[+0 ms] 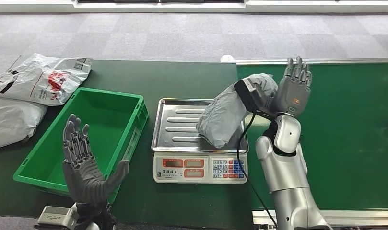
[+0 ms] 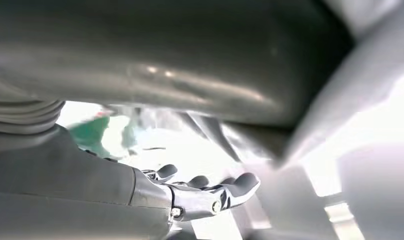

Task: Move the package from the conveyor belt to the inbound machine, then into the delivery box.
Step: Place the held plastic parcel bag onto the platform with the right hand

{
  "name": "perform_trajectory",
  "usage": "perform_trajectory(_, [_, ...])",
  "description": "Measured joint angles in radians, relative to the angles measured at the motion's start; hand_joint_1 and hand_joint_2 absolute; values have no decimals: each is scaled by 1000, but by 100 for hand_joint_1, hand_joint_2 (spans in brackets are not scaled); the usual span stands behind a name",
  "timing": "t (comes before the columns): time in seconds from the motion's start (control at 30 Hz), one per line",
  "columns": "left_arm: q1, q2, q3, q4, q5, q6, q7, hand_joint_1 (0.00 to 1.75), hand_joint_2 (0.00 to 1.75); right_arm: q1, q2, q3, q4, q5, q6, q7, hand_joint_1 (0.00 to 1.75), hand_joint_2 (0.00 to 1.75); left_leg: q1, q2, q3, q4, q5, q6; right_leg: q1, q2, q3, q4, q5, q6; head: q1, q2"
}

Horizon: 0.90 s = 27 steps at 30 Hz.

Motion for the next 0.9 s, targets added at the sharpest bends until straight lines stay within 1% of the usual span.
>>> perform_trajectory(0.07, [-1,0,0,0,-1,0,0,0,175,-52,-12,24,103,-7,37,-39,0,0,0,0,0,0,0,0,0,0,0,0,0,0,0,0])
perform_trajectory(0.1, [-1,0,0,0,-1,0,0,0,175,-73,-17,33,144,-9,52,-44,0,0,0,0,0,0,0,0,0,0,0,0,0,0,0,0])
perform_trajectory(0.2, [-2,0,0,0,-1,-1,0,0,175,-122,-27,52,239,-9,83,-44,0,0,0,0,0,0,0,0,1,0,0,0,0,0,0,0])
perform_trajectory(0.33, [-2,-2,1,0,-9,-13,0,0,175,-159,-37,64,322,-7,130,-27,0,0,0,0,0,0,0,0,1,0,-1,0,0,0,0,0])
perform_trajectory(0.5, [-2,-5,5,0,-12,-14,0,0,175,-179,-42,65,371,-5,146,-18,0,0,0,0,0,0,0,0,0,0,-1,0,0,0,0,0])
perform_trajectory(0.9, [-2,-8,10,0,-13,-15,0,0,175,-191,-47,66,406,-5,147,-18,0,0,0,0,0,0,0,0,1,0,-1,0,0,0,0,0])
